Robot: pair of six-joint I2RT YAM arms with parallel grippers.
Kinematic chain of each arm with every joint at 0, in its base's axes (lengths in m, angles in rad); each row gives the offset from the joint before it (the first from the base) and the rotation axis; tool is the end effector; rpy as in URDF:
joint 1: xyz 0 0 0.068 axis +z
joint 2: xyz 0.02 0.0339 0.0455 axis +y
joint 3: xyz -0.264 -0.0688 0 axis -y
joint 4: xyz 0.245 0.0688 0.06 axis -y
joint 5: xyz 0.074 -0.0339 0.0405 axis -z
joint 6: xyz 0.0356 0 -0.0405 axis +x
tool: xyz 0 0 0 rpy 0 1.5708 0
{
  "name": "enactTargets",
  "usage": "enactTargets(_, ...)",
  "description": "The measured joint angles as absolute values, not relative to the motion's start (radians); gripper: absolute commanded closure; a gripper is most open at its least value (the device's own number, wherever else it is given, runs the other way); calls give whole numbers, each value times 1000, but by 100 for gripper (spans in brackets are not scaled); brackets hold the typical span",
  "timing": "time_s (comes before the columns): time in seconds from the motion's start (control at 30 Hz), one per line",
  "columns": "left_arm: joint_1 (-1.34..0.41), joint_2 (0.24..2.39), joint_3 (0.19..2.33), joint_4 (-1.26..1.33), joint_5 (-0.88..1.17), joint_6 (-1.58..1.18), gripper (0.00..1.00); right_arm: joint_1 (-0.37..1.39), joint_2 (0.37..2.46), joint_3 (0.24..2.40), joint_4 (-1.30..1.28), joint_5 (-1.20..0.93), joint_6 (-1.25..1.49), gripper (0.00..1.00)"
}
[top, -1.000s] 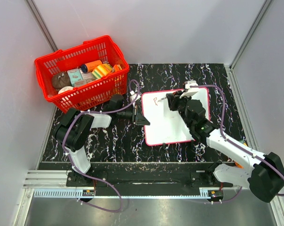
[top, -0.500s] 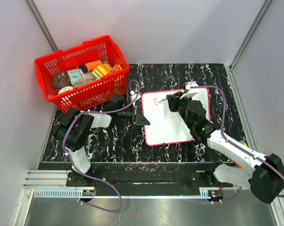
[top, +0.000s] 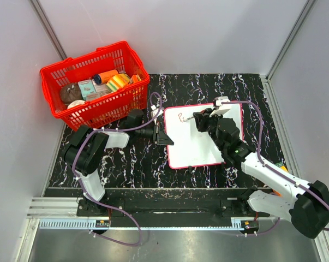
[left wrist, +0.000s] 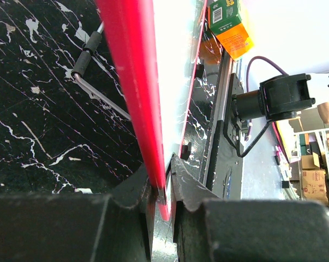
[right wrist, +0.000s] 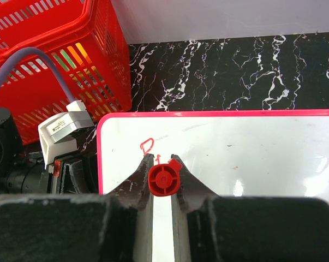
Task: Write a sentence on the whiteboard
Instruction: Write on the whiteboard with the whiteboard.
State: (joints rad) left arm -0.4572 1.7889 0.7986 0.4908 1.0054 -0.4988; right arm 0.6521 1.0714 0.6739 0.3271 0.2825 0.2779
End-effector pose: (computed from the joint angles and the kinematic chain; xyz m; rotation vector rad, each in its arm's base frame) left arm 0.2948 -0.1785 0.1547 0.6412 2.1129 -1.5978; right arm 0.2052 0.1442 0.2981 -0.0918 1.6576 0.4786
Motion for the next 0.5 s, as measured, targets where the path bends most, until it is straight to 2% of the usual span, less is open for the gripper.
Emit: enactTargets(0.5, -458, 1789, 804, 480, 1005, -492, 100, 651, 1058, 702, 332, 281, 277, 100)
